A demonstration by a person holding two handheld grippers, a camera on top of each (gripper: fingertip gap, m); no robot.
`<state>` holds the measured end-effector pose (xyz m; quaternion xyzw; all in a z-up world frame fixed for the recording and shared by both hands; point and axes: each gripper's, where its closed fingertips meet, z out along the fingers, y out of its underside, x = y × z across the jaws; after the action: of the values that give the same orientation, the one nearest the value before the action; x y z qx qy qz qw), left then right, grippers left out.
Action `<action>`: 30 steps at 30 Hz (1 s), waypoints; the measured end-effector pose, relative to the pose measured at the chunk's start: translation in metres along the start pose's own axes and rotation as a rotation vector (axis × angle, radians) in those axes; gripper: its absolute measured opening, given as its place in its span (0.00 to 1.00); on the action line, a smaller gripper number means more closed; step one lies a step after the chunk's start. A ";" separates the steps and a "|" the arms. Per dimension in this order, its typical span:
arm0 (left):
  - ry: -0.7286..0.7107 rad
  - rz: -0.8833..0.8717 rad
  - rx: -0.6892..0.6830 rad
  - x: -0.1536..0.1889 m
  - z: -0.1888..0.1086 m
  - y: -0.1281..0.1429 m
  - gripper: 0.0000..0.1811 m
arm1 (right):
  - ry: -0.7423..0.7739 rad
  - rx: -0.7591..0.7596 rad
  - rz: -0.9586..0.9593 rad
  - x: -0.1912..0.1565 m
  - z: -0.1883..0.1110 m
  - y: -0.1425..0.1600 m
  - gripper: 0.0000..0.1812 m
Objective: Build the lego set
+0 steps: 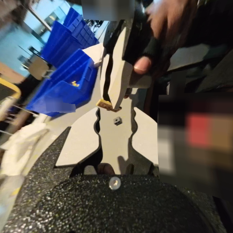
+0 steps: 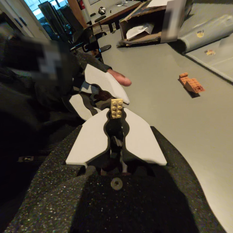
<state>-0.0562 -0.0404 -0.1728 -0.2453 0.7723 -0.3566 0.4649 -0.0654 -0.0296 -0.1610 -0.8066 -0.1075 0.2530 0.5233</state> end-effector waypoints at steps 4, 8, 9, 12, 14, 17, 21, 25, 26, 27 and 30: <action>0.098 -0.311 0.113 -0.001 -0.009 -0.007 0.26 | 0.025 0.038 -0.116 -0.002 -0.002 -0.006 0.08; 0.126 -0.538 0.278 -0.011 -0.022 -0.023 0.26 | 0.019 0.060 -0.160 -0.006 -0.003 -0.011 0.08; 0.131 -0.613 0.320 -0.014 -0.024 -0.026 0.24 | 0.023 0.063 -0.165 -0.006 -0.003 -0.011 0.08; 0.155 -0.893 0.338 -0.022 -0.021 -0.020 0.22 | 0.032 0.062 -0.189 -0.007 -0.001 -0.011 0.08; 0.200 -1.021 0.315 -0.019 -0.017 -0.014 0.23 | 0.041 0.043 -0.214 -0.007 0.001 -0.008 0.08; 0.245 -1.049 0.380 -0.017 -0.022 -0.023 0.22 | 0.030 0.030 -0.216 -0.010 0.004 -0.006 0.08; 0.217 -0.933 0.347 -0.013 -0.022 -0.023 0.17 | 0.020 0.023 -0.216 -0.011 0.005 -0.005 0.08; 0.226 -0.901 0.350 -0.011 -0.022 -0.026 0.10 | 0.012 0.020 -0.221 -0.013 0.004 -0.004 0.08; 0.232 -0.894 0.353 -0.011 -0.022 -0.026 0.09 | 0.010 0.020 -0.221 -0.014 0.004 -0.004 0.08; 0.233 -0.886 0.351 -0.010 -0.022 -0.026 0.09 | 0.008 0.019 -0.221 -0.014 0.004 -0.003 0.09; 0.229 -0.865 0.340 -0.009 -0.021 -0.024 0.09 | 0.010 0.014 -0.231 -0.013 0.004 -0.002 0.09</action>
<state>-0.0695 -0.0423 -0.1424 -0.4239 0.5761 -0.6636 0.2192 -0.0789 -0.0312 -0.1571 -0.7864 -0.1953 0.1879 0.5550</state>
